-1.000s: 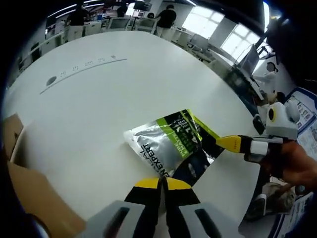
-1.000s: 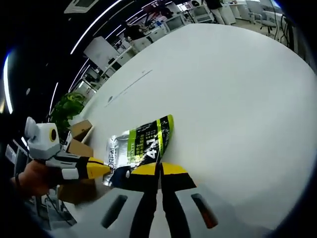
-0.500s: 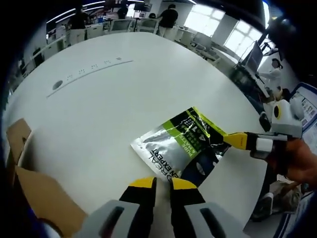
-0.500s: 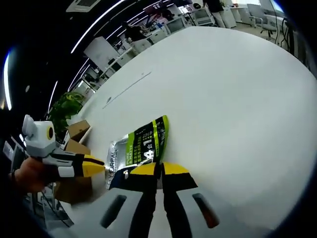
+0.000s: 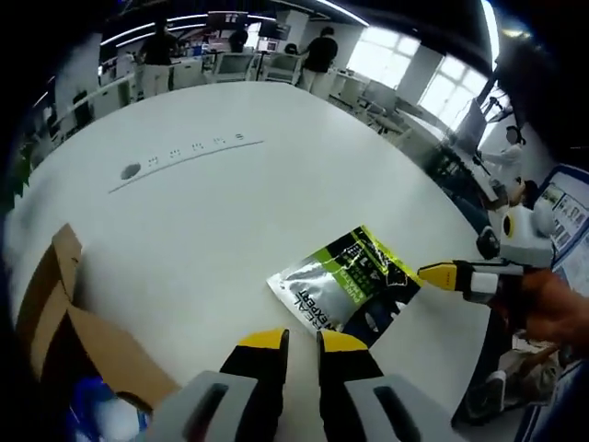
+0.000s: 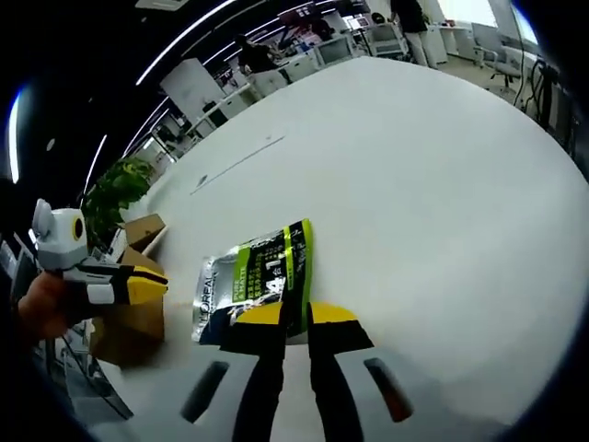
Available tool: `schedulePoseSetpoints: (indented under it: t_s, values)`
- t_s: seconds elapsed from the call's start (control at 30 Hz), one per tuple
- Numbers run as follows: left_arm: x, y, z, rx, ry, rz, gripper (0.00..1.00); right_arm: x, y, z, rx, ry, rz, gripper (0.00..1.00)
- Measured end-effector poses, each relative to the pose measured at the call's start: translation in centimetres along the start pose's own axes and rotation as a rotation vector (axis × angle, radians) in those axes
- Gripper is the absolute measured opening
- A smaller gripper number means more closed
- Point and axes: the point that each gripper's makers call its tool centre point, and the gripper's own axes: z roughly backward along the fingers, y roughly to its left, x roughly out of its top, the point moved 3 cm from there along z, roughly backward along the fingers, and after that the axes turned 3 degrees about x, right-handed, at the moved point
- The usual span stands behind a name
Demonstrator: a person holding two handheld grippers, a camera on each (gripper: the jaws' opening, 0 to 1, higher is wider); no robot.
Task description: Operate the shoe box by opening the lid, removing the specified soft item, and placing it in the target area until the item is outside and the box remains undamaged.
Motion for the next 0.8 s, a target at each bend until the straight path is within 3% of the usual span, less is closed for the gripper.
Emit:
schedulePoseSetpoints:
  t_s: [0.17,0.37,0.8]
  values:
    - [0.7,0.1,1.5,-0.036,-0.078,0.063,0.13,0.3,0.6,0.9,-0.008,-0.002,0.023,0.08]
    - [0.7,1.7,3.8,-0.024,-0.116,0.066,0.13,0.7,2.2,1.1,0.001,-0.007,0.046,0.08]
    - [-1.7,7.5,9.4,0.017,-0.222,0.182,0.13,0.0,10.5,-1.3,0.103,0.017,0.128,0.07]
